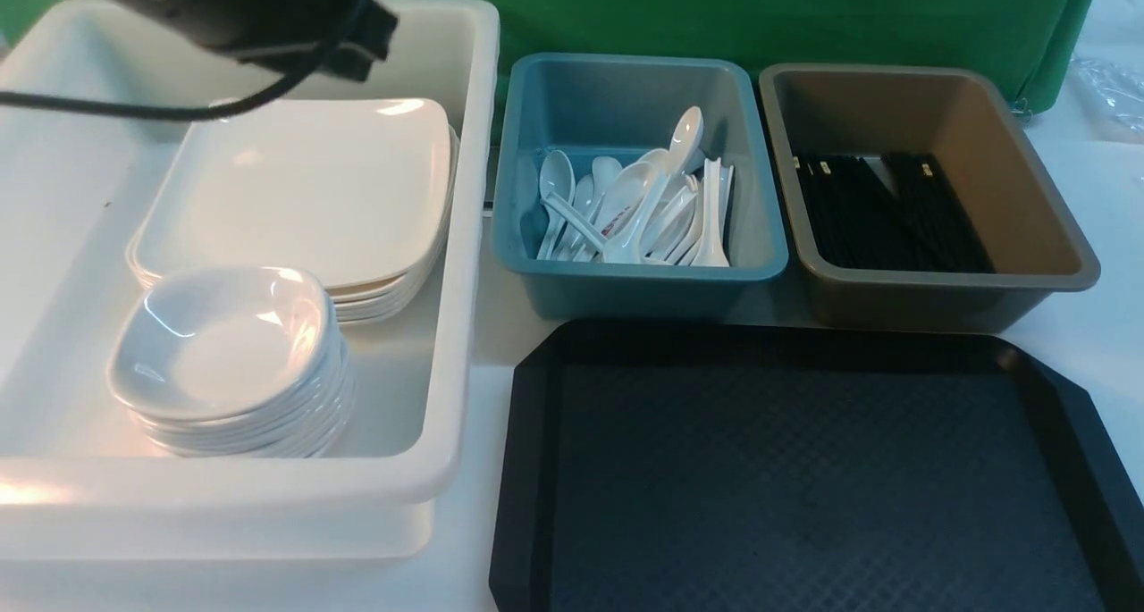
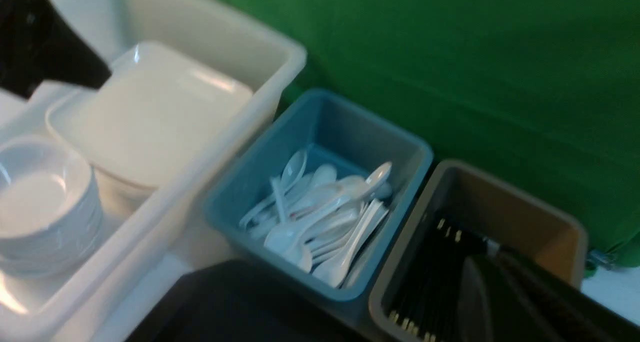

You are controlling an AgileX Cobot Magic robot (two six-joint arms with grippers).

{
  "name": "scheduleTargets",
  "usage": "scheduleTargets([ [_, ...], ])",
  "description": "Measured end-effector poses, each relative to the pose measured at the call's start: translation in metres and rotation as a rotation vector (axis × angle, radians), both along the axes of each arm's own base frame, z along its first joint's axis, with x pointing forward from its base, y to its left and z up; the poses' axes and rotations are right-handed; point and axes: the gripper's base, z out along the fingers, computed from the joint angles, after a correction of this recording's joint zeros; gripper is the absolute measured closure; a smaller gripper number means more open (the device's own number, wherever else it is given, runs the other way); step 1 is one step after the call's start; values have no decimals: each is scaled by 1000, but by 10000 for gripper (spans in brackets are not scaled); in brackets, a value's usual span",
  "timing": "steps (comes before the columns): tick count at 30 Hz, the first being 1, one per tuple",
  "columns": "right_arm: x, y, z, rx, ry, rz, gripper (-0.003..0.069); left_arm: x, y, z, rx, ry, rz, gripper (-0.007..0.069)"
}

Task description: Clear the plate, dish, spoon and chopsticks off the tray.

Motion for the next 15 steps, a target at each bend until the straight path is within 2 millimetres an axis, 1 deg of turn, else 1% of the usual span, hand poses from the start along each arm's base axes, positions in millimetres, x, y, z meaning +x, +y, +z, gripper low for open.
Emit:
scheduleTargets([
  [1, -2, -2, 1, 8, -7, -5, 636, -1, 0, 2, -1, -7, -1, 622],
  [2, -22, -19, 10, 61, -69, -15, 636, -15, -7, 17, -11, -43, -43, 622],
  [4, -45, -38, 17, 117, -146, -19, 636, -33, -14, 34, -36, -91, -90, 622],
  [6, -66, -56, 18, 165, -223, -32, 636, -55, -16, 51, -73, -134, -128, 622],
  [8, -80, -70, 14, 207, -291, -53, 636, -76, -14, 65, -114, -163, -160, 622],
  [10, -91, -81, 3, 239, -348, -77, 636, -98, -10, 76, -158, -179, -189, 622],
  [11, -91, -82, 2, 242, -354, -84, 636, -100, -9, 78, -167, -181, -192, 622],
  [12, -96, -87, -9, 254, -384, -92, 636, -115, -5, 83, -196, -201, -203, 622],
  [13, -97, -88, -14, 259, -394, -98, 636, -120, -4, 84, -204, -207, -206, 622],
  [14, -99, -92, -29, 277, -416, -114, 636, -139, 4, 87, -229, -237, -209, 622],
  [15, -100, -92, -33, 277, -421, -113, 636, -141, 5, 86, -232, -239, -209, 622],
])
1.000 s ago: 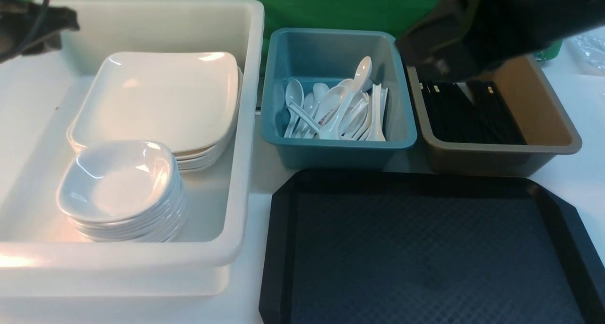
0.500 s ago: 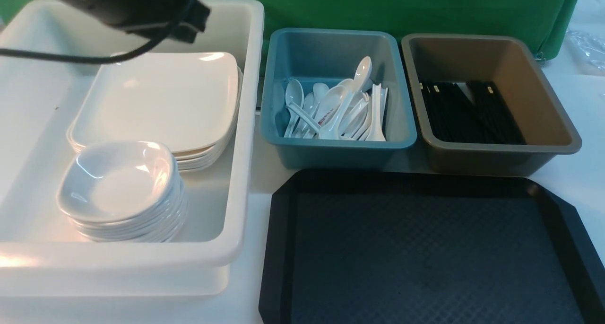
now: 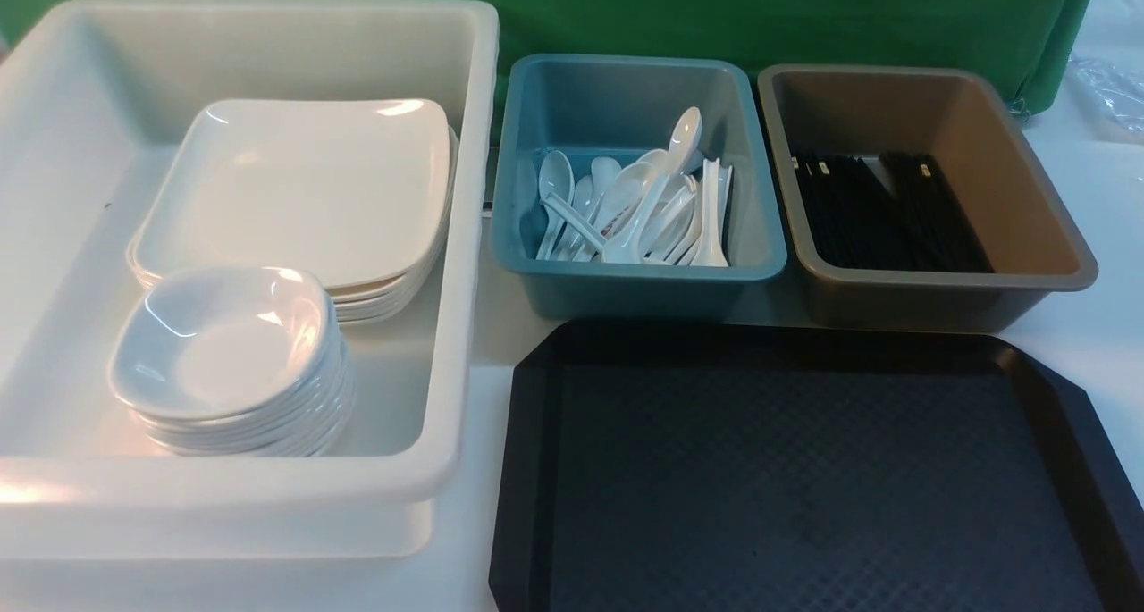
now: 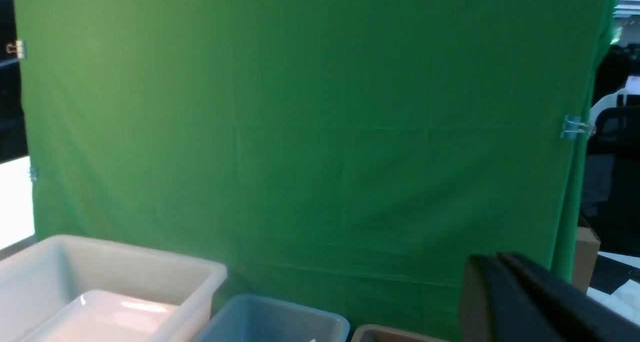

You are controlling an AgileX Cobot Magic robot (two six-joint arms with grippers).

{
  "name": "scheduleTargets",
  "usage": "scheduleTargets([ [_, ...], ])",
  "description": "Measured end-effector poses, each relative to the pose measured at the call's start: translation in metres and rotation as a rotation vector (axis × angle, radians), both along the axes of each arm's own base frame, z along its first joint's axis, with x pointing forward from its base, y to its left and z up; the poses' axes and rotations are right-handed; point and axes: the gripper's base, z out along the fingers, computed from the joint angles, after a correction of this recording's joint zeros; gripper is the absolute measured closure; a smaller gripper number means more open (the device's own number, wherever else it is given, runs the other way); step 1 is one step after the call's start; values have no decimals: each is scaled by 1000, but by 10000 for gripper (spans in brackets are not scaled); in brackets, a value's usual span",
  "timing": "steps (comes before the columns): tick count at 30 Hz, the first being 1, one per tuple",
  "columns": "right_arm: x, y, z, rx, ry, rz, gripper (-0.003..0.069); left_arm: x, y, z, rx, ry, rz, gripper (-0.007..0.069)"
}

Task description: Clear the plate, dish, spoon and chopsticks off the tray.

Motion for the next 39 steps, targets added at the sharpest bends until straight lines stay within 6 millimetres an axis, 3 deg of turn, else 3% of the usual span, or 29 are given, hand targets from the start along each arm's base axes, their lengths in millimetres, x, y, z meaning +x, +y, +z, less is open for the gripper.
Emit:
scheduleTargets([
  [1, 0, -1, -15, 10, -13, -5, 636, -17, 7, -2, -24, -23, 1, 622],
  [5, 2, 3, -56, 10, -29, 12, 636, -53, 22, -24, -81, -43, 9, 622],
  [10, 7, 13, -104, -26, -23, 65, 636, -89, 39, -79, -186, -54, 54, 621],
  [13, 8, 17, -117, -27, -30, 89, 636, -100, 46, -110, -247, -52, 97, 620],
  [17, 12, 23, -131, -20, -17, 117, 636, -113, 56, -170, -325, -51, 164, 617],
  [20, 13, 24, -132, -14, -19, 125, 627, -117, 59, -195, -395, -55, 188, 615],
  [27, 13, 24, -132, -11, -22, 129, 589, -116, 64, -200, -500, -126, 233, 611],
  [39, 13, 24, -132, -11, -22, 129, 568, -115, 66, -202, -420, -176, 243, 610],
])
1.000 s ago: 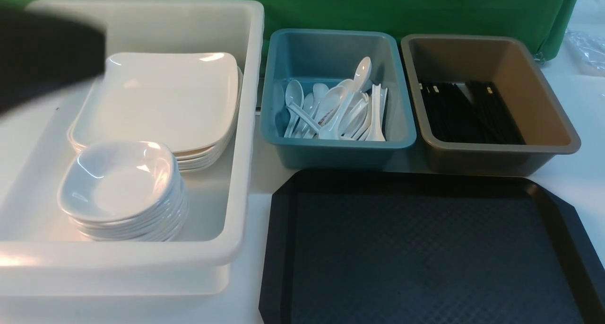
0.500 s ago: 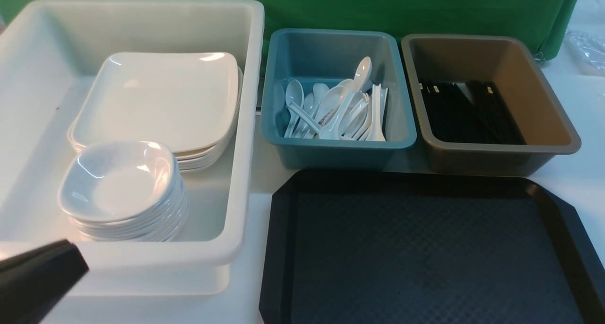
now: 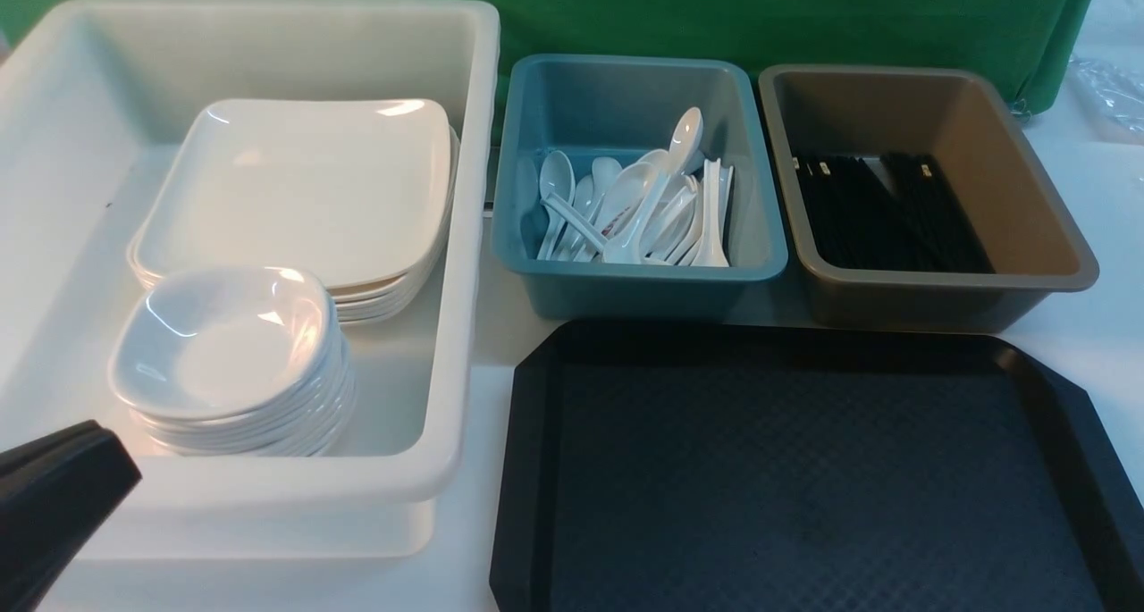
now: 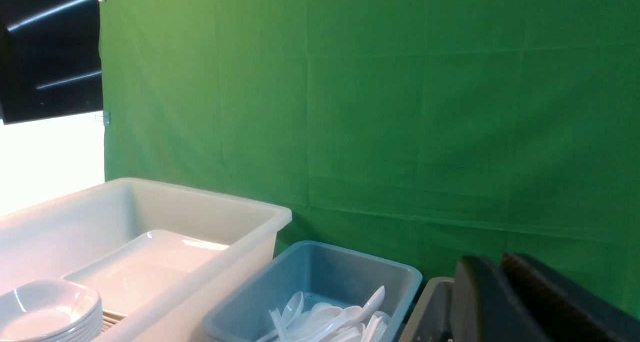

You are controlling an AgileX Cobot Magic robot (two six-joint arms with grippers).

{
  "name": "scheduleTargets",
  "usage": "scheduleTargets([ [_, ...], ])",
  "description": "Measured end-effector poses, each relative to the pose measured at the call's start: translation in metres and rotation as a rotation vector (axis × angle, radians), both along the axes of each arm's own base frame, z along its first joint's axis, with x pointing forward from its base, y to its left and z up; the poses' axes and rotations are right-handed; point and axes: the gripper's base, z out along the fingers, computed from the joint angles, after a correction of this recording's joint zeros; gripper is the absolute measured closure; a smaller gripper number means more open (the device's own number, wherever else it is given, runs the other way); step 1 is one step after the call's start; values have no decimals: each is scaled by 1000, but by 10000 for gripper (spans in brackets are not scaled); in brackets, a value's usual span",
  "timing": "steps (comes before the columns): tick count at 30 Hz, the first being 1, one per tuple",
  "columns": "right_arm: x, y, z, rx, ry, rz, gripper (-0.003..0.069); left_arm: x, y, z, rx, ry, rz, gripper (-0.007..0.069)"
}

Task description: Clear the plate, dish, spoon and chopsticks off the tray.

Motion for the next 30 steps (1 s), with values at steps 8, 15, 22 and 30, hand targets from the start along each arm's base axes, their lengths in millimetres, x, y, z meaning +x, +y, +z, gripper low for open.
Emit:
scheduleTargets([
  [8, 0, 0, 0, 0, 0, 0, 554, 2, 3, -2, 112, -49, 38, 610],
  [15, 0, 0, 0, 0, 0, 0, 540, 4, 11, -9, 206, -128, 152, 610],
  [22, 0, 0, 0, 0, 0, 0, 523, 11, 27, -64, 243, -146, 463, 610],
  [30, 0, 0, 0, 0, 0, 0, 508, 14, 32, -109, 364, -38, 507, 610],
])
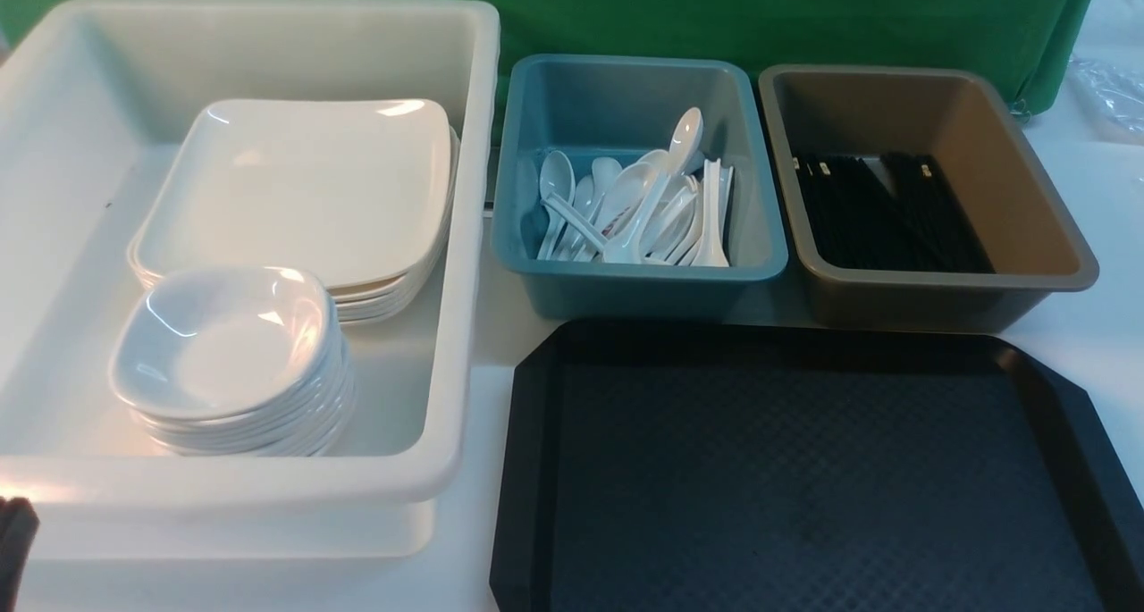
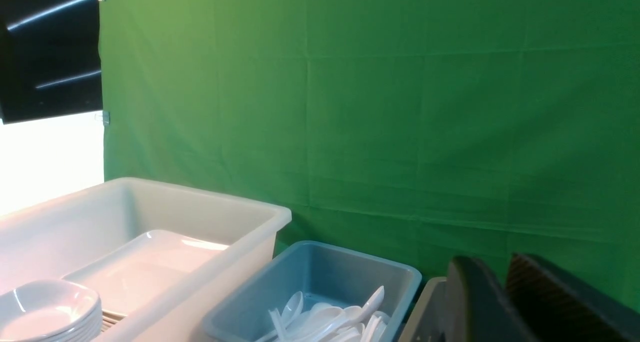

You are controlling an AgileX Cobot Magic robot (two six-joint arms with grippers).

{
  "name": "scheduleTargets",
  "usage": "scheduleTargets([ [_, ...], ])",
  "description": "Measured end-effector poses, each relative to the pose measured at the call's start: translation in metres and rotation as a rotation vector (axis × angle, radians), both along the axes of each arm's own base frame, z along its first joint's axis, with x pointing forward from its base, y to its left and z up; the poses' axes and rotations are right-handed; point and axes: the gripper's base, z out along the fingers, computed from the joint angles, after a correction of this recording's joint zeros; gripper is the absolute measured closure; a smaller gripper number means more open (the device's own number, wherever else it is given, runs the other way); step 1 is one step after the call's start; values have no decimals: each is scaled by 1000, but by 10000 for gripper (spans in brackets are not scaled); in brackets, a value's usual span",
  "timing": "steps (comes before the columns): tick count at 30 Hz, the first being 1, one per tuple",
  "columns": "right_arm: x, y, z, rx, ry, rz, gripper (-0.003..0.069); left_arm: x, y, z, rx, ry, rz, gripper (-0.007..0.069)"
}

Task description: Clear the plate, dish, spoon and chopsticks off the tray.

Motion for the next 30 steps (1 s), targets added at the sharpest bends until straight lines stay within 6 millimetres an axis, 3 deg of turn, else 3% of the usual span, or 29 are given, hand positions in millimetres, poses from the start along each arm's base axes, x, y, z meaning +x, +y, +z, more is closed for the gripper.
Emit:
scheduleTargets([
  [30, 0, 0, 0, -1, 0, 0, 442, -1, -2, -4, 12, 41, -29, 608],
])
